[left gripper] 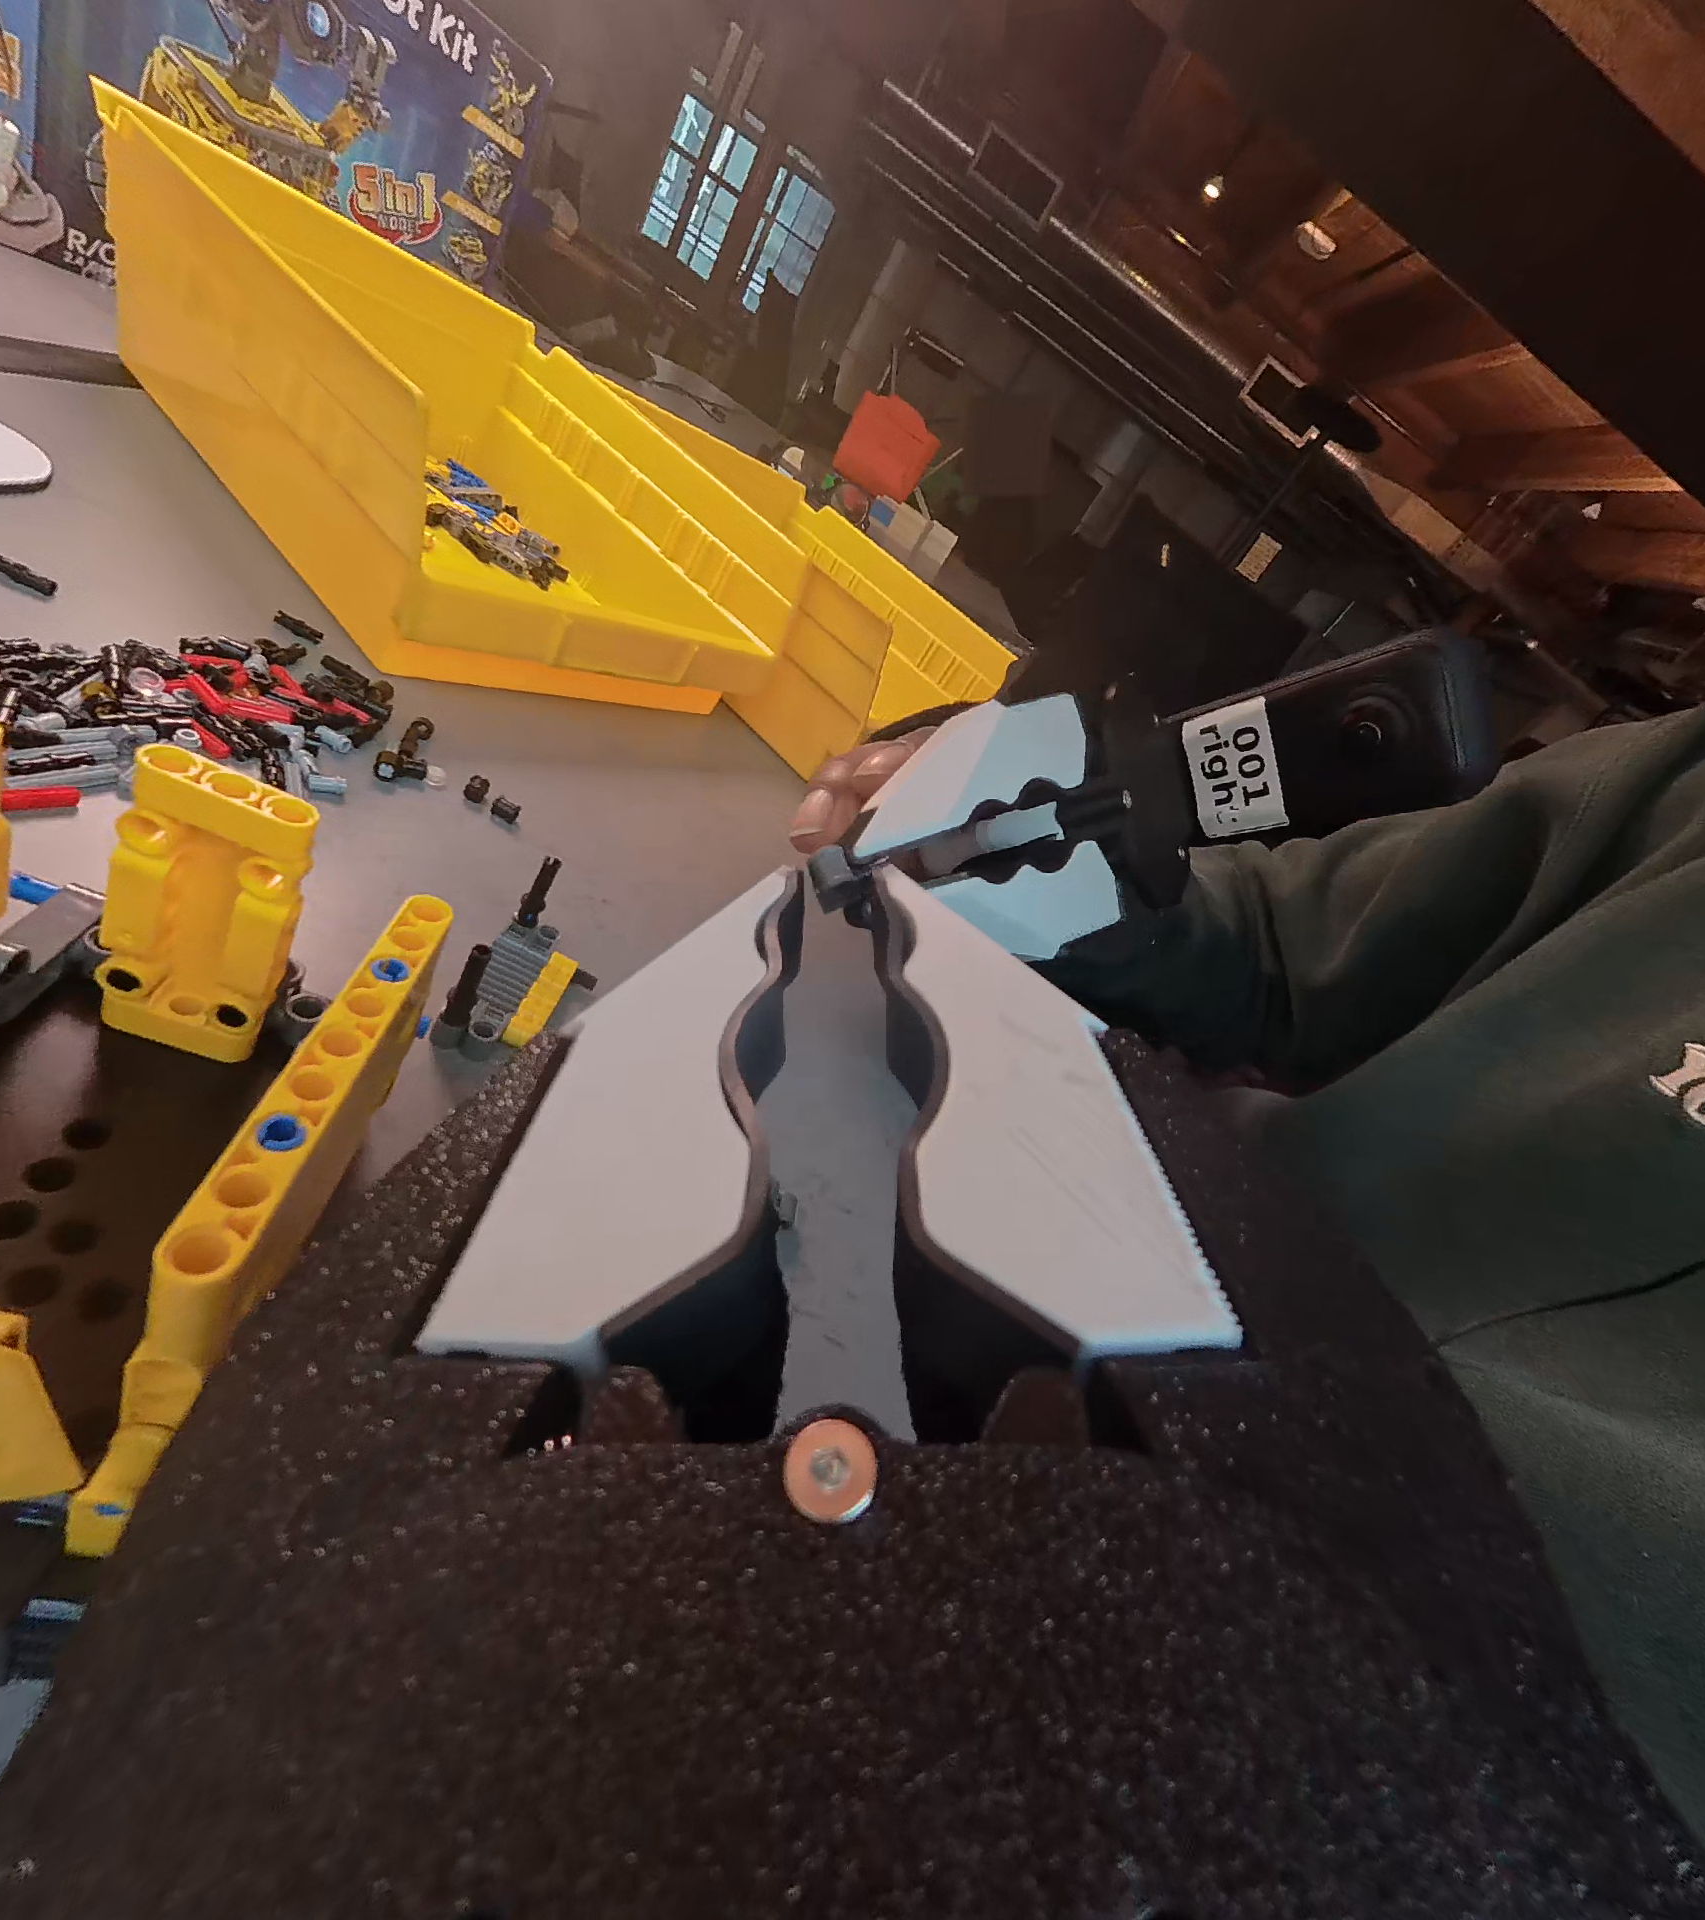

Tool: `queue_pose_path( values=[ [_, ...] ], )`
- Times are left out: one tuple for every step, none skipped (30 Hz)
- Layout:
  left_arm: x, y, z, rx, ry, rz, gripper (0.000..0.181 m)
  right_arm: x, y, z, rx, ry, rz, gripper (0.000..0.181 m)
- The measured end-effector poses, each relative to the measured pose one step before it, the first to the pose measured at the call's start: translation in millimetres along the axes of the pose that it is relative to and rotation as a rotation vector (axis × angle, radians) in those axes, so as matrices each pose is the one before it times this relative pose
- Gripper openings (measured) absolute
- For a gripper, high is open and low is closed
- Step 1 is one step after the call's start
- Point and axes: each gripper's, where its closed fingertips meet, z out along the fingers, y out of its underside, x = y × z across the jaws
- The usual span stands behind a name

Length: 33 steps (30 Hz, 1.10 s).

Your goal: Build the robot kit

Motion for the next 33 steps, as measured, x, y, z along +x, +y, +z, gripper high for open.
queue_pose_path(
  values=[
    [-0.50, 1.14, 0.41, -0.0044, 0.0024, -0.0110, 0.011, -0.69, -0.42, -0.01, 0.0026, 0.0014, -0.0140, 0.005],
    [0.77, 0.35, 0.17, 0.0000, 0.0113, -0.0150, 0.007, -0.27, 0.18, -0.16, 0.0001, 0.0038, -0.0148, 0.005],
    [1.23, -0.08, -0.24, 0.0024, 0.0154, -0.0175, 0.006, -0.33, -1.27, -0.59, 0.0103, 0.0017, -0.0123, 0.005],
    [1.57, -0.02, -0.23, 0.0004, 0.0164, -0.0142, 0.006, -0.44, -1.43, -0.74, 0.0116, -0.0021, -0.0075, 0.005],
    [1.33, 0.07, -0.25, -0.0007, 0.0114, -0.0066, 0.006, -0.30, -1.04, -0.54, 0.0092, -0.0030, -0.0026, 0.005],
    [1.42, 0.08, -0.31, -0.0016, 0.0077, 0.0046, 0.006, -0.51, -1.14, -0.54, 0.0085, -0.0051, 0.0040, 0.005],
    [2.42, -0.34, -0.44, -0.0002, 0.0104, 0.0138, 0.006, -0.25, -2.39, -0.83, 0.0167, -0.0081, 0.0199, 0.005],
    [3.26, -1.05, -0.57, 0.0034, 0.0137, 0.0178, 0.006, 0.14, -3.92, -1.28, 0.0266, -0.0146, 0.0496, 0.005],
    [3.20, -1.57, -0.68, 0.0054, 0.0107, 0.0194, 0.006, 0.06, -3.56, -1.15, 0.0261, -0.0263, 0.0773, 0.005],
    [2.37, -1.48, -0.71, 0.0049, 0.0068, 0.0201, 0.005, -0.96, -3.42, -1.19, 0.0261, -0.0398, 0.0889, 0.006],
    [2.39, -1.46, -0.76, 0.0053, 0.0074, 0.0188, 0.005, -2.24, -3.70, -1.25, 0.0269, -0.0468, 0.0858, 0.009],
    [2.32, -1.44, -0.55, 0.0057, 0.0091, 0.0143, 0.005, -2.06, -4.07, -1.19, 0.0276, -0.0397, 0.0730, 0.011],
    [1.97, -0.95, -0.40, 0.0043, 0.0103, 0.0086, 0.005, -1.30, -3.37, -0.94, 0.0232, -0.0263, 0.0536, 0.012],
    [2.04, -0.76, -0.18, 0.0051, 0.0116, 0.0061, 0.006, 0.21, -2.26, -0.59, 0.0154, -0.0116, 0.0368, 0.012],
    [1.87, -0.61, -0.04, 0.0043, 0.0110, 0.0049, 0.005, 0.76, -0.73, -0.23, 0.0062, -0.0042, 0.0234, 0.012],
    [1.48, -0.15, 0.24, 0.0011, 0.0087, 0.0051, 0.005, 0.01, 0.22, -0.14, 0.0003, -0.0062, 0.0148, 0.012],
    [1.48, 0.46, 0.48, -0.0024, 0.0081, 0.0056, 0.005, -0.52, 0.19, 0.05, 0.0002, -0.0091, 0.0160, 0.012],
    [1.86, 0.80, 0.78, -0.0045, 0.0108, 0.0054, 0.005, -0.49, -0.87, -0.32, 0.0064, -0.0087, 0.0194, 0.012],
    [1.70, 0.85, 0.90, -0.0049, 0.0085, 0.0060, 0.005, -0.43, -1.08, -0.26, 0.0068, -0.0107, 0.0256, 0.013],
    [0.89, 1.08, 0.83, -0.0059, 0.0030, 0.0091, 0.005, -1.55, -0.37, -0.18, 0.0019, -0.0228, 0.0361, 0.014],
    [0.53, 1.62, 0.88, -0.0104, -0.0001, 0.0115, 0.005, -2.02, 0.58, -0.13, -0.0022, -0.0304, 0.0460, 0.015],
    [0.09, 1.80, 0.75, -0.0109, -0.0034, 0.0130, 0.005, -0.22, 0.91, -0.16, -0.0047, -0.0191, 0.0457, 0.015],
    [0.28, 1.36, 0.58, -0.0089, -0.0024, 0.0124, 0.005, 0.56, 1.46, -0.45, -0.0064, -0.0127, 0.0363, 0.016],
    [0.60, 0.94, 0.47, -0.0076, -0.0010, 0.0118, 0.005, -0.12, 0.96, -0.50, -0.0037, -0.0148, 0.0302, 0.017],
    [0.31, 0.76, 0.21, -0.0069, -0.0039, 0.0132, 0.005, 0.01, 0.98, -0.19, -0.0059, -0.0116, 0.0285, 0.017],
    [-0.22, 0.73, 0.10, -0.0069, -0.0059, 0.0127, 0.005, 0.09, 1.70, 0.23, -0.0100, -0.0087, 0.0243, 0.017],
    [0.11, 0.63, -0.07, -0.0054, -0.0034, 0.0101, 0.005, -0.25, 1.94, 0.26, -0.0112, -0.0098, 0.0204, 0.018],
    [0.21, 0.10, -0.08, -0.0011, -0.0008, 0.0059, 0.005, 0.05, 1.90, 0.27, -0.0107, -0.0070, 0.0157, 0.018],
    [0.09, 0.02, -0.04, -0.0013, -0.0009, 0.0031, 0.005, 0.08, 1.99, 0.32, -0.0106, -0.0054, 0.0145, 0.018],
    [-0.17, 1.01, 0.22, -0.0069, -0.0030, 0.0054, 0.005, 0.04, 1.54, 0.22, -0.0081, -0.0037, 0.0101, 0.018],
    [-0.20, 1.49, 0.41, -0.0104, -0.0035, 0.0084, 0.005, -0.30, -0.24, -0.04, 0.0020, -0.0031, 0.0034, 0.018],
    [0.02, 0.95, 0.28, -0.0065, -0.0034, 0.0072, 0.005, -0.36, 0.17, -0.20, -0.0032, -0.0016, -0.0002, 0.018],
    [-0.42, 0.38, 0.06, -0.0021, -0.0037, 0.0017, 0.005, 0.39, 0.61, -0.08, -0.0071, 0.0016, -0.0002, 0.017]
  ],
)
